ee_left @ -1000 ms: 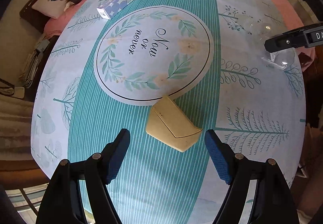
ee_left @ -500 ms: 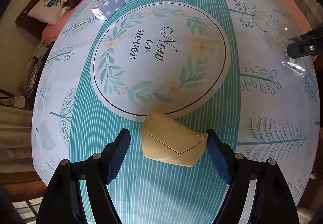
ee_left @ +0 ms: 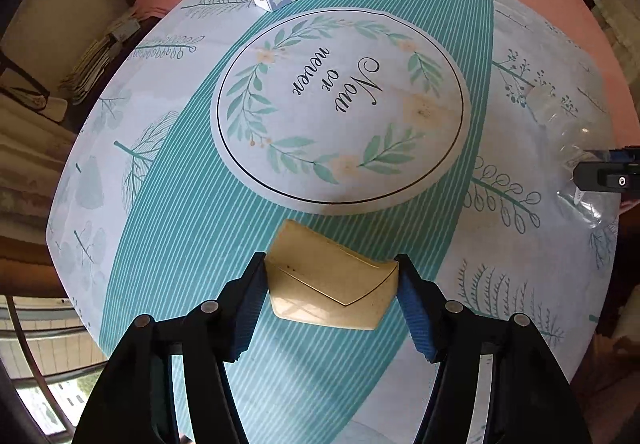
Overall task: Collect trash
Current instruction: 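Grasp the beige folded paper packet with the left tool while the right tool grasps the clear plastic bottle, then carry the beige paper packet and plastic bottle down over the trash bin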
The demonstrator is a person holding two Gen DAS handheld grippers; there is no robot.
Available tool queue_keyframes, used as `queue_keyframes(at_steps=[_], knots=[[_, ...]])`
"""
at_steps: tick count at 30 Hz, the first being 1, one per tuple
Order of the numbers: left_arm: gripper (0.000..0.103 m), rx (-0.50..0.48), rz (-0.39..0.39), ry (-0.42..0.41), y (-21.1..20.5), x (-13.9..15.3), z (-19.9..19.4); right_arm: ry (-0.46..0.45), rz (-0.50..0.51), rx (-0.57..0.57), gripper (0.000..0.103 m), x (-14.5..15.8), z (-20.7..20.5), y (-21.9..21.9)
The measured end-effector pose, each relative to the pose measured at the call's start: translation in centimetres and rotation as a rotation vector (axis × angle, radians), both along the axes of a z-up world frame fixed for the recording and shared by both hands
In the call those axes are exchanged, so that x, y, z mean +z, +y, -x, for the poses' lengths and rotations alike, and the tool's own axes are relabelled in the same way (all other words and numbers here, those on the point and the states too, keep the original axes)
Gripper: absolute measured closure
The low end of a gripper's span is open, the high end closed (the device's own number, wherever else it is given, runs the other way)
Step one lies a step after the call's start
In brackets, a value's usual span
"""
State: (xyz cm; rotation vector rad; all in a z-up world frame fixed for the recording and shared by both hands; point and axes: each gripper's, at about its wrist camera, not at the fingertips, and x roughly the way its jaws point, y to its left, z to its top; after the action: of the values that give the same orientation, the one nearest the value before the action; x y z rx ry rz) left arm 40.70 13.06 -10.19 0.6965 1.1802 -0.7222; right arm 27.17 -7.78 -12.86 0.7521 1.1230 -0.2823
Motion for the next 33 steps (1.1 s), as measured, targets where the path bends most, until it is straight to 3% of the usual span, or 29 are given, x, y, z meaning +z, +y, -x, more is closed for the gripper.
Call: queue_keyframes(at_steps=[2, 4, 12, 21, 29, 33], knots=[[0.04, 0.04, 0.017, 0.002, 0.0, 0.8, 1.2, -0.007, -0.01, 0.014, 0.053, 0.1, 0.2, 0.1], [0.04, 0.076, 0.041, 0.011, 0.1, 1.6, 2.8, -0.008, -0.022, 0.03, 0.065, 0.3, 0.5, 0.1], [0.04, 0.183, 0.097, 0.013, -1.6, 4.5, 10.7, -0.05, -0.035, 0.129, 0.067, 1.3, 2.4, -0.3], [0.04, 0.323, 0.161, -0.013, -7.3, 6.6, 19.5, -0.127, -0.039, 0.295, 0.067, 4.1, 7.9, -3.3], [0.04, 0.47, 0.241, 0.016, -12.5, 5.3, 28.7, -0.131, -0.001, 0.479, 0.067, 4.8, 16.2, -7.2], [0.04, 0.477, 0.224, 0.04, -15.1, 3.1, 32.9, -0.098, 0.006, 0.504, 0.067, 3.1, 20.0, -9.7]])
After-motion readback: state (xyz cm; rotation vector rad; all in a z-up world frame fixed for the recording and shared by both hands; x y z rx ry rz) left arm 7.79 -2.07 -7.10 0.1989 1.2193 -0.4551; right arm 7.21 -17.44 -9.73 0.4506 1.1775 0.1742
